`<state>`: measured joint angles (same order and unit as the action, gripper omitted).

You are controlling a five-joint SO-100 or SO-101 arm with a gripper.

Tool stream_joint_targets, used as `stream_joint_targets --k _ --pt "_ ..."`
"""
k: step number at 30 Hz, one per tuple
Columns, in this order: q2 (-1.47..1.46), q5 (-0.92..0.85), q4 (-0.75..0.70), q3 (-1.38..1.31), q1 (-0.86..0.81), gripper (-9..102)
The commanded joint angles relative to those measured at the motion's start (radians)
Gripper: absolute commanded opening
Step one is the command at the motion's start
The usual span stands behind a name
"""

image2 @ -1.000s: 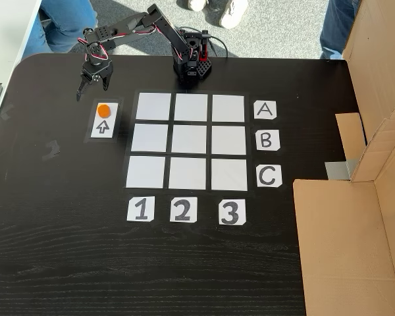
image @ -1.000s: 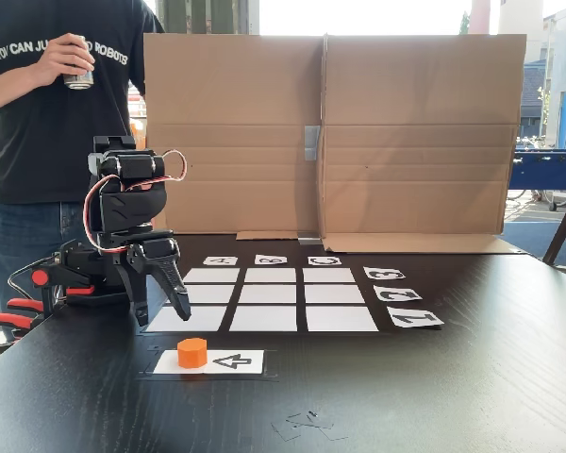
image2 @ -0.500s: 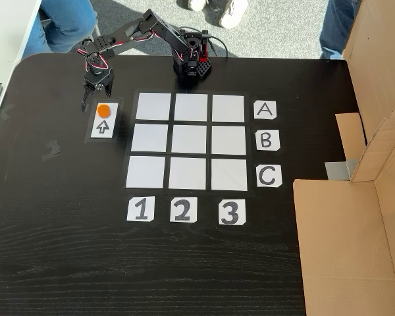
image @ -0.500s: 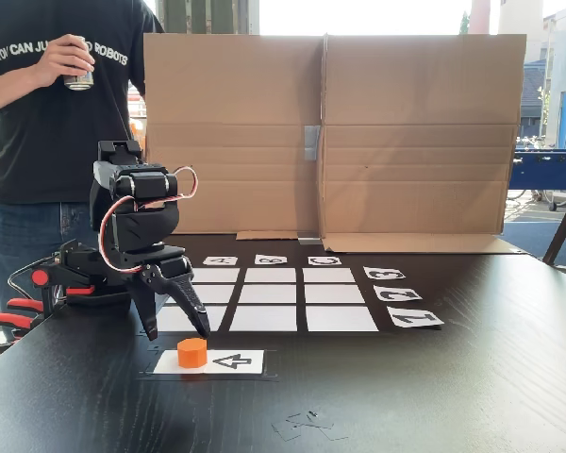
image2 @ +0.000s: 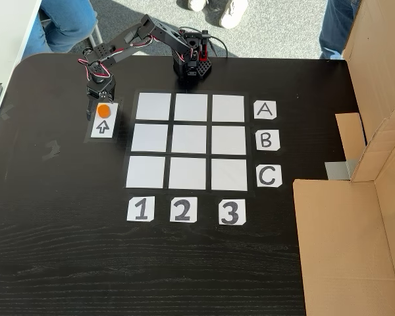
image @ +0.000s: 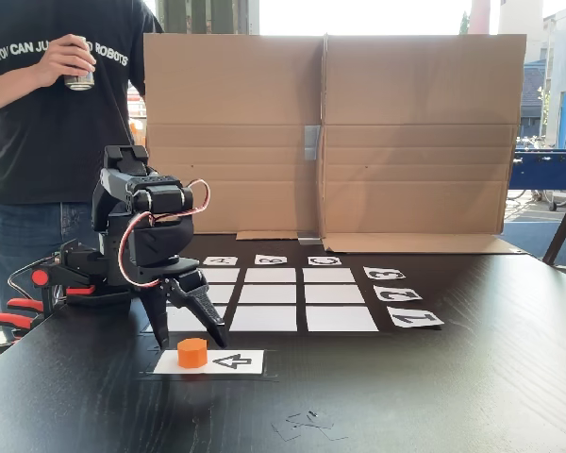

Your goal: Pick up the round, orange token and place it in the grid on square A2.

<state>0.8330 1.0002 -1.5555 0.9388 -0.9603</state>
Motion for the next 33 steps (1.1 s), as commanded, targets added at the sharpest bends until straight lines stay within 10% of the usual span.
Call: stream_joint_targets --k 1,7,14,33 --pt "-0.009 -0.005 -0.006 -0.051 0.011 49" --pt "-0.043 -0.005 0.003 -0.087 0.020 43" --pt "-0.080 -0.031 0.011 -0.107 0.029 0" --pt "0.129 -0.003 0.044 -0.078 -0.107 -1"
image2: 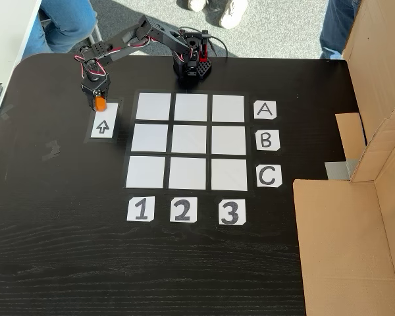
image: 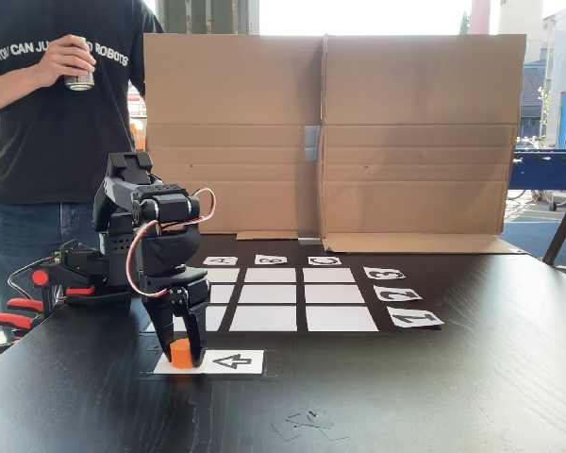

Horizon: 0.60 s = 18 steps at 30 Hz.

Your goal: Pick up the round, orange token and place it in the grid on square A2.

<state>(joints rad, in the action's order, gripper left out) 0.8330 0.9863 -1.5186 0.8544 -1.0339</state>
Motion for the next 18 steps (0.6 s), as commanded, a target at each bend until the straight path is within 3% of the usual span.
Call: stream_joint_targets --k 1,8,18 --pt "0.153 0.011 0.009 0.017 -0.048 -1" --pt "0.327 -0.018 0.051 0.129 -0.110 -1" --pt "0.666 -0.362 0.115 0.443 -0.069 0"
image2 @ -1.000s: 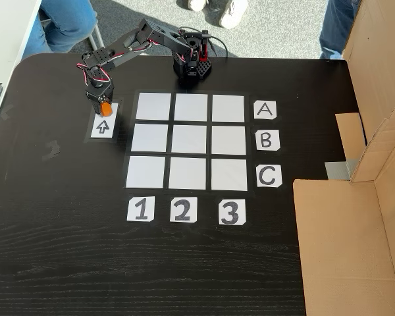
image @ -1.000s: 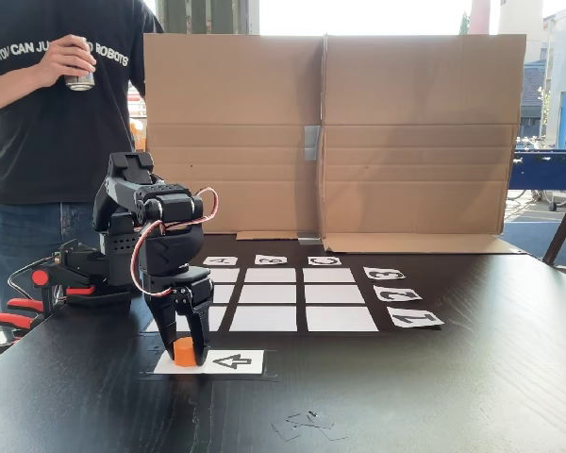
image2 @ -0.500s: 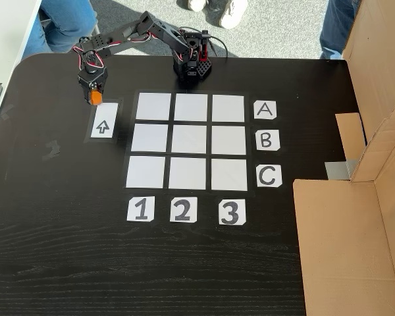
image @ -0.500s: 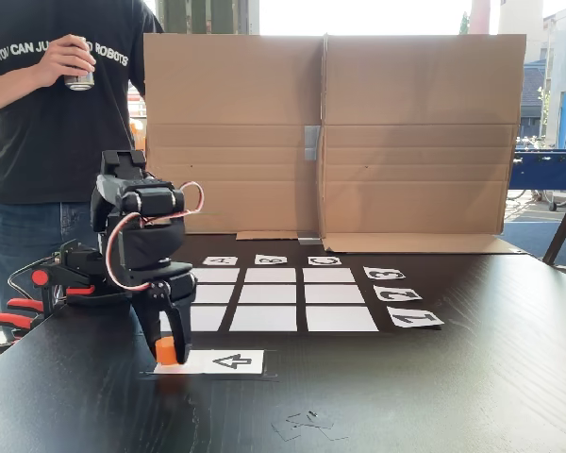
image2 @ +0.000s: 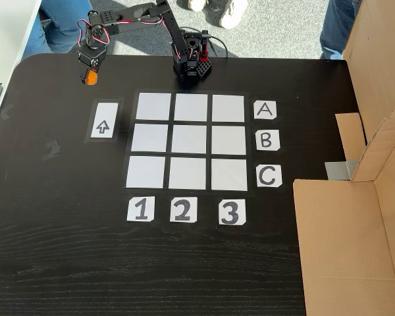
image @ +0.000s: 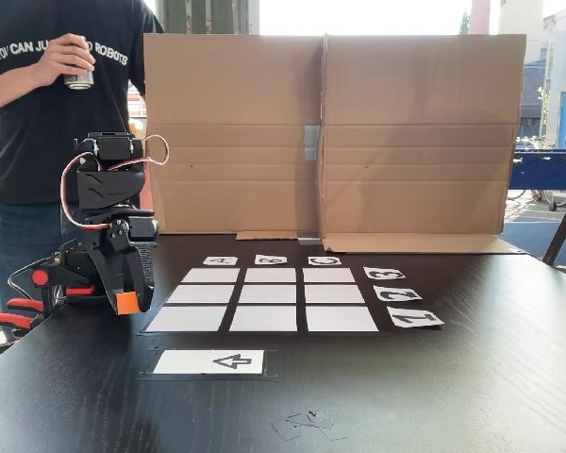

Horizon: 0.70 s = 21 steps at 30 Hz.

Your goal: Pick up the round, orange token and place it in the grid on square A2.

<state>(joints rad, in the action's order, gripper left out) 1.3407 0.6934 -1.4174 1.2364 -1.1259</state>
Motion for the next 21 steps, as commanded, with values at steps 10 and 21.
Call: stream_joint_targets --k 10,21 --pt "0.543 -0.301 0.014 0.460 0.120 0" --pt "0.871 -0.532 -0.052 0.836 0.290 0"
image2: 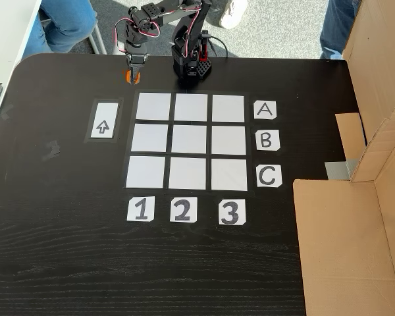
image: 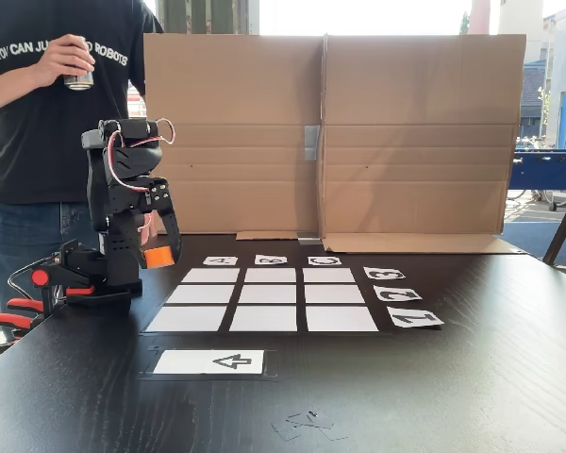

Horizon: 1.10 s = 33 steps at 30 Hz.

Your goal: Pick up the round, orange token and place it in the grid on square A2.

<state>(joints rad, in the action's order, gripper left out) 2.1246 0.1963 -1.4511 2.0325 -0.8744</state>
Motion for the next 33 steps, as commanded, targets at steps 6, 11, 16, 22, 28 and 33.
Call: stream_joint_targets --k 6,11,16,22,28,33 --pt "0.179 -0.138 -0.057 0.106 0.109 0" --pt "0.244 -0.161 -0.058 0.150 0.178 -1" --pt "0.331 -0.161 -0.066 0.215 0.296 -1" --pt "0.414 -0.155 -0.075 0.304 0.451 -1" --pt "0.431 -0.155 -0.077 0.374 0.569 -1" --pt "0.433 -0.147 -0.063 0.423 0.667 -1"
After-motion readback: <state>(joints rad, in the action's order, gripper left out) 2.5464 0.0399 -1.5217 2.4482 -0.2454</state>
